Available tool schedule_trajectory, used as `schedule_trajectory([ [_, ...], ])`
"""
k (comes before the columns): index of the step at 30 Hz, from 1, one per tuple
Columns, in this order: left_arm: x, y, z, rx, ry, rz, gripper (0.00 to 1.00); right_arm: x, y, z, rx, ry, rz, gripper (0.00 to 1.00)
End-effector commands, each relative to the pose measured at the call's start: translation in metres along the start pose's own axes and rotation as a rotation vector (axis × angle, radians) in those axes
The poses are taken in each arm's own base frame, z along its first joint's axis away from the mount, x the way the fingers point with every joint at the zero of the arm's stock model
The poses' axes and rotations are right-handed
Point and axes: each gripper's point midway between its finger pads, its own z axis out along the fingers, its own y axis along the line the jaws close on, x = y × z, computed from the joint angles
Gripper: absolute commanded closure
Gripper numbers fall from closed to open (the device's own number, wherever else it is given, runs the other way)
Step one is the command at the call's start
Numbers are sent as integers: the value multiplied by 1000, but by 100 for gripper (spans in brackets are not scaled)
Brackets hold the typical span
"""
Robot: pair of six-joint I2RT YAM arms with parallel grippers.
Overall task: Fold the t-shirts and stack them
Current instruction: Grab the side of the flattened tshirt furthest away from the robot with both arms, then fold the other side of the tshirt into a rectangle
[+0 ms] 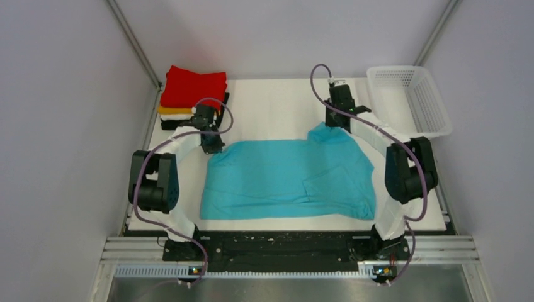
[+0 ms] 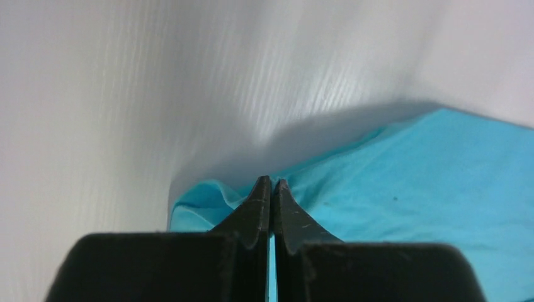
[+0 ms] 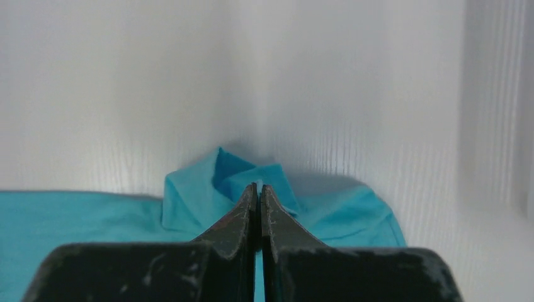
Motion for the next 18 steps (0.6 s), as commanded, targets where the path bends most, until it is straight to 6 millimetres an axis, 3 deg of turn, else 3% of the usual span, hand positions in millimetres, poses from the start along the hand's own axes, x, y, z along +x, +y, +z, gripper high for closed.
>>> schedule_trajectory([
  [1,-15,-8,-32,59,-135,5,100,-15,3,-51,-47,-124,47,100],
  [8,3,-7,-59,108,-207,20,100,15,0,-108,-96,-154,69,100],
  [18,32,18,-81,115,-300,-30,100,70,-12,-171,-153,-130,141,100],
])
